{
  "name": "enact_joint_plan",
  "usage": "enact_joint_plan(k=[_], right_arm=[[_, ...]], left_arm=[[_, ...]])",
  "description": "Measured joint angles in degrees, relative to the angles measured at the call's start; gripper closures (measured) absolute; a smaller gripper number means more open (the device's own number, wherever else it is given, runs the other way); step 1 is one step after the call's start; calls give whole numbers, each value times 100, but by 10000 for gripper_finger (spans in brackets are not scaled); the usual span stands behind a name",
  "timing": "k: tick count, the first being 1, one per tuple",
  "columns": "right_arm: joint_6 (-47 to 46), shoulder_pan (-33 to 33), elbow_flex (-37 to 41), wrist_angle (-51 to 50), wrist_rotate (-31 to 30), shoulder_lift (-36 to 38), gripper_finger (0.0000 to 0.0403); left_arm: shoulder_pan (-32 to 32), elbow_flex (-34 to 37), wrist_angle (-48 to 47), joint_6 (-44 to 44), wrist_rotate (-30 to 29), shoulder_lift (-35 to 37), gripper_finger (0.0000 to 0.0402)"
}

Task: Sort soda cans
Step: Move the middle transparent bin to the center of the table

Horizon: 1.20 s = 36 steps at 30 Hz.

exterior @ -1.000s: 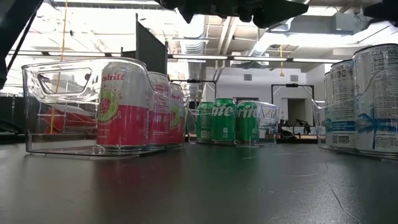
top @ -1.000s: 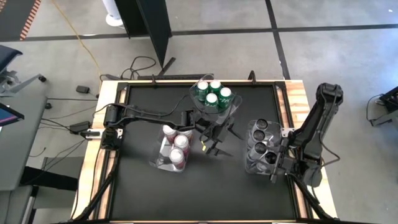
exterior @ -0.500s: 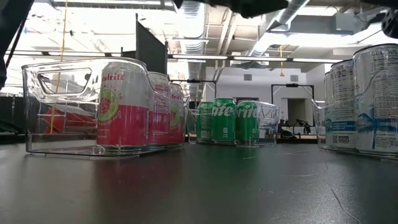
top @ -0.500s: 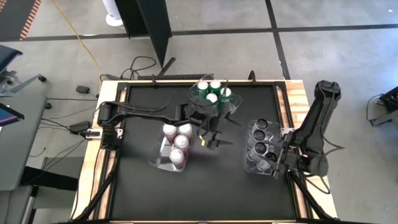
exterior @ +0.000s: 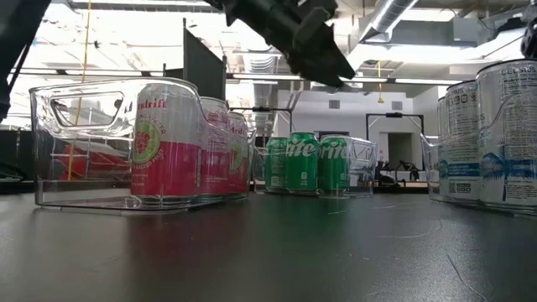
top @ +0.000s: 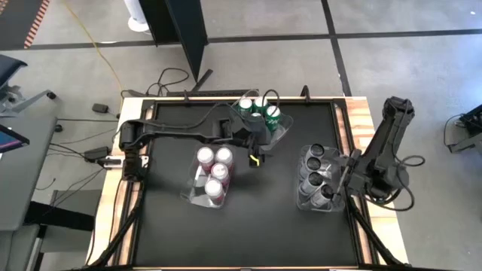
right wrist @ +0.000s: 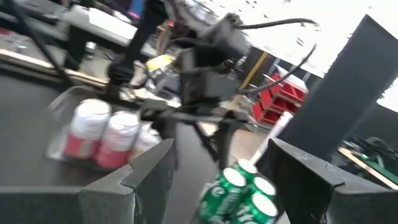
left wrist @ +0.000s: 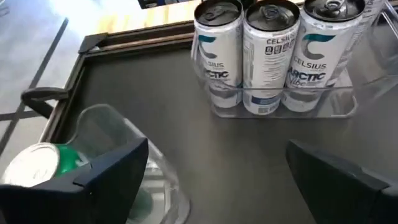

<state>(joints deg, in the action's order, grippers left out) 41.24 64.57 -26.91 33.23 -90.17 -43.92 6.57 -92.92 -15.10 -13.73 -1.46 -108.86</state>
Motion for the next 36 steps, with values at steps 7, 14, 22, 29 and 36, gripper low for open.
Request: enact_joint_plan(k=[7, 14, 22, 29, 36], right_arm=[[536, -549, -649, 2, 2, 13, 131], [686, -1075, -1197, -288, 37, -16, 134], [1000, -2008, -1785, -796, 346, -359, 197], [1136, -2923, -2172, -1062, 712, -744, 326], [1104, -3668, -2436, -1667, 1183, -1114, 396]], left_arm=[[53, 0, 287, 184, -37, -304, 24], [140, 7, 120, 319, -154, -386, 55], [254, 5, 1, 290, -256, -317, 274], [527, 9, -367, 314, -318, -2, 398], [1018, 168, -918, 119, -1022, 927, 401]])
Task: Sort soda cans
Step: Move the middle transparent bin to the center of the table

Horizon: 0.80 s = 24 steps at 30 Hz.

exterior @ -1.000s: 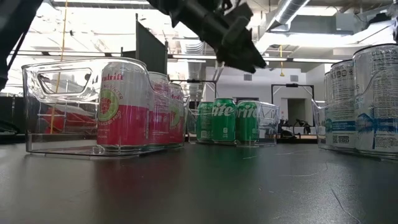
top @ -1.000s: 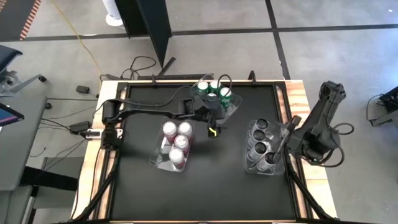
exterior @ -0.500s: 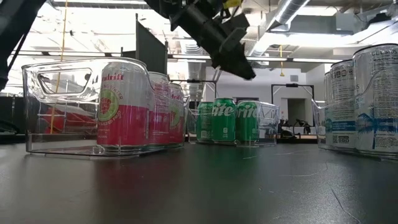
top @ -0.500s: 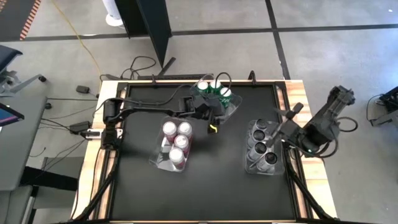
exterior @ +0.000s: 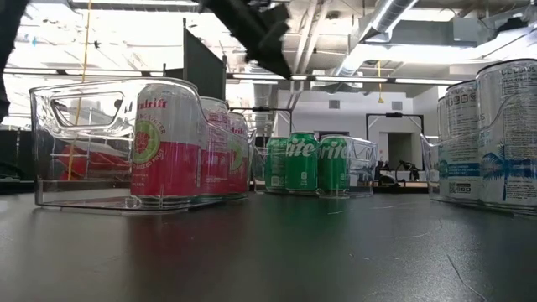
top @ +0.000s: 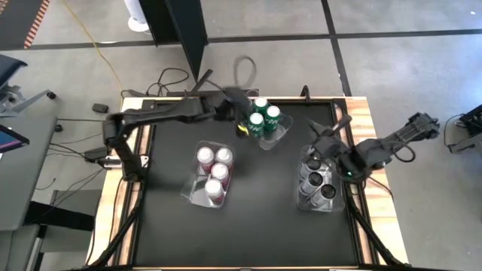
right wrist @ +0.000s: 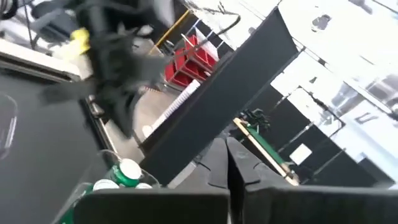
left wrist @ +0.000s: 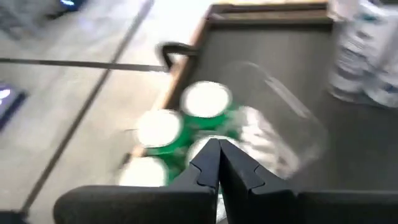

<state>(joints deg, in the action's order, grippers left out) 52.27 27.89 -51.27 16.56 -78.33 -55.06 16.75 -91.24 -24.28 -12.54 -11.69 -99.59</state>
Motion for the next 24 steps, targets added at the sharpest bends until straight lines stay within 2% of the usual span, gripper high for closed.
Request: enact_joint_plan(k=[2, 4, 8, 11, 17, 24], right_arm=[[-178, -156, -95, -379, 255, -46, 399], [-787, -324, -296, -1280, 827, -46, 400], [-2765, -1177, -1081, -3802, 2919, -172, 401], [-3217, -2085, -1593, -4843, 3925, -514, 402], [-3443, -3881, -2618, -6045, 5823, -1439, 402], [-3813, -5583, -2974, -6737, 7153, -2357, 403]], left_arm=[[269, 176, 15, 87, -8, 343, 401], [571, 300, 9, 265, -7, 587, 401], [1124, 583, -22, 699, 80, 854, 401], [1406, 645, -260, 946, 136, 873, 401], [1624, 645, -553, 1030, 138, 801, 401], [1798, 658, -979, 1016, 227, 809, 401]])
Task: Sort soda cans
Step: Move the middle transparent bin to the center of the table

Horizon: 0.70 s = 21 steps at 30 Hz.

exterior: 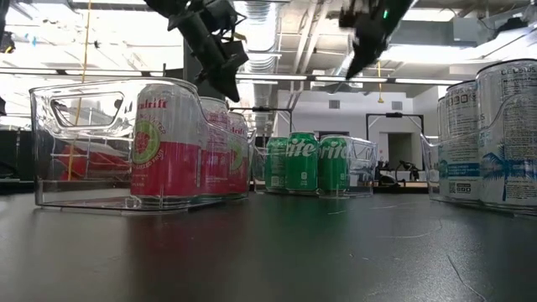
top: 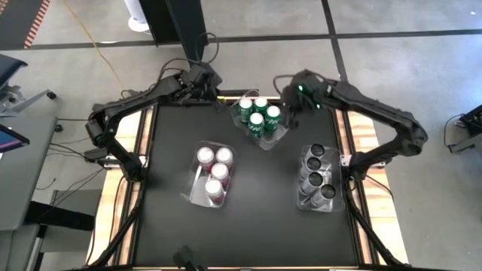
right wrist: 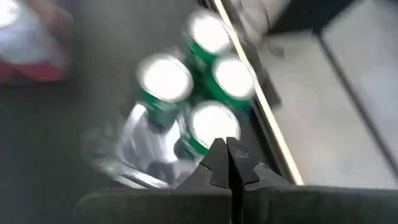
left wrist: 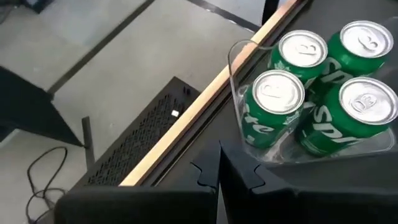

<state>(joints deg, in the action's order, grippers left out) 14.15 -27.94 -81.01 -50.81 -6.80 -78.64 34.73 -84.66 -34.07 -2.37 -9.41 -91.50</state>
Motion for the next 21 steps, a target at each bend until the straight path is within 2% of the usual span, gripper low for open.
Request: enact_joint_plan(k=[5, 8, 15, 21], right_arm=[[-320, -801, 10, -307, 204, -622, 403], [-548, -1064, -87, -534, 414, -986, 403], [-1001, -1122, -571, -929, 413, -1811, 403], [-1248, -1124, -1044, -1342, 471, -2277, 403]], left_arm=[[95, 539, 418, -54, 208, 125, 402], [300, 1058, 853, 42, 457, 283, 402], [713, 1813, 1388, 265, 894, 330, 401], [753, 1932, 1556, 198, 1082, 330, 401]])
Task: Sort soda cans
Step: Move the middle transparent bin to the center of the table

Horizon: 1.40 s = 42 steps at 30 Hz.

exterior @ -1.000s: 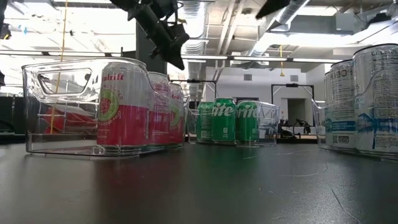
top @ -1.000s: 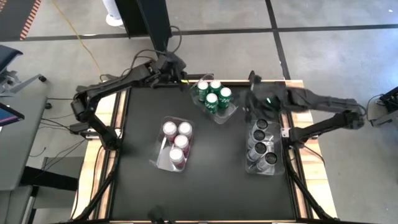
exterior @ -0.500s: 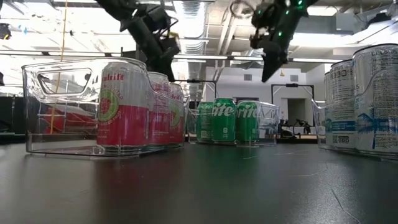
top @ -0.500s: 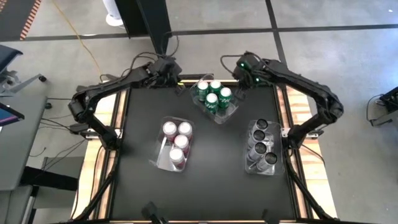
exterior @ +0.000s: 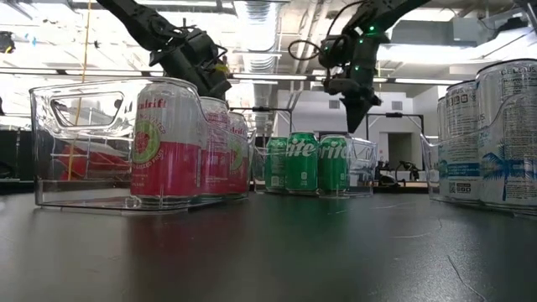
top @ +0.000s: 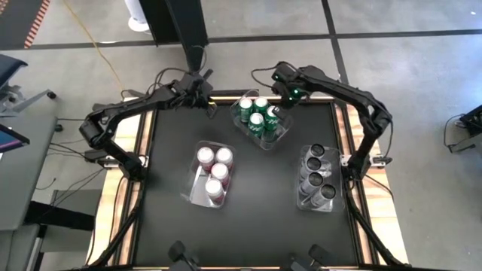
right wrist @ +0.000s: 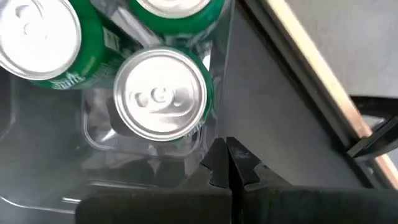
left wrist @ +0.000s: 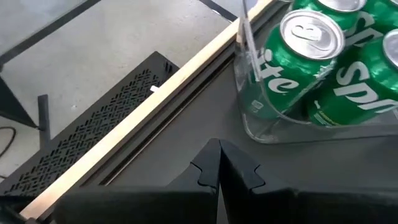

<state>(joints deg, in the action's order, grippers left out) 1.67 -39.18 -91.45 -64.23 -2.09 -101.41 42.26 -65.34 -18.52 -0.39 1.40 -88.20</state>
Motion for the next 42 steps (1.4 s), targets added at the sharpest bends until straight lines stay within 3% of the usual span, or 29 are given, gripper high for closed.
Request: enact_joint_plan(k=[23, 42], right_arm=[[-976, -109, 82, -475, -385, -118, 403], [-1346, 17, 76, -576, -563, -637, 403]], left_arm=[[24, 0, -128, -218, 240, 0, 401], [-17, 0, -137, -454, 438, 0, 401]])
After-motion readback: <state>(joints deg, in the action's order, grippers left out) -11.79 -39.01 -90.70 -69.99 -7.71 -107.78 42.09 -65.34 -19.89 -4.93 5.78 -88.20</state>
